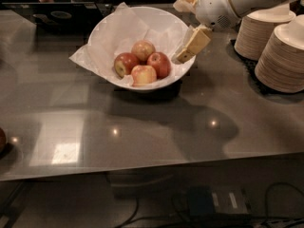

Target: Pick apple from white bowl

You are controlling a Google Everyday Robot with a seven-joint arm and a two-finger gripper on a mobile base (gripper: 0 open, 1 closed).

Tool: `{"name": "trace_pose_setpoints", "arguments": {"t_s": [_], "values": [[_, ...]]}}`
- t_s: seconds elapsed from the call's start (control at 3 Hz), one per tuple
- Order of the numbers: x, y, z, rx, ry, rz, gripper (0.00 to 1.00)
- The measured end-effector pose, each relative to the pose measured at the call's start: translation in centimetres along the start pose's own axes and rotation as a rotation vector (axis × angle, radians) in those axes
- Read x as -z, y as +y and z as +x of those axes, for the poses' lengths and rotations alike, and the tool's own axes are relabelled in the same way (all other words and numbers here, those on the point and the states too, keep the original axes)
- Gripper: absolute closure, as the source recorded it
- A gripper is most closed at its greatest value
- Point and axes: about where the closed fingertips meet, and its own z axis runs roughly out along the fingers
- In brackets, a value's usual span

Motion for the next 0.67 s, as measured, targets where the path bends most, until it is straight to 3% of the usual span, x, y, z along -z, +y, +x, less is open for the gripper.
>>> {"name": "trace_pose_setpoints", "arguments": {"t_s": [0.67], "values": [[-1.22, -0.61, 0.90, -0.033, 0.003, -0.014, 0.28]]}}
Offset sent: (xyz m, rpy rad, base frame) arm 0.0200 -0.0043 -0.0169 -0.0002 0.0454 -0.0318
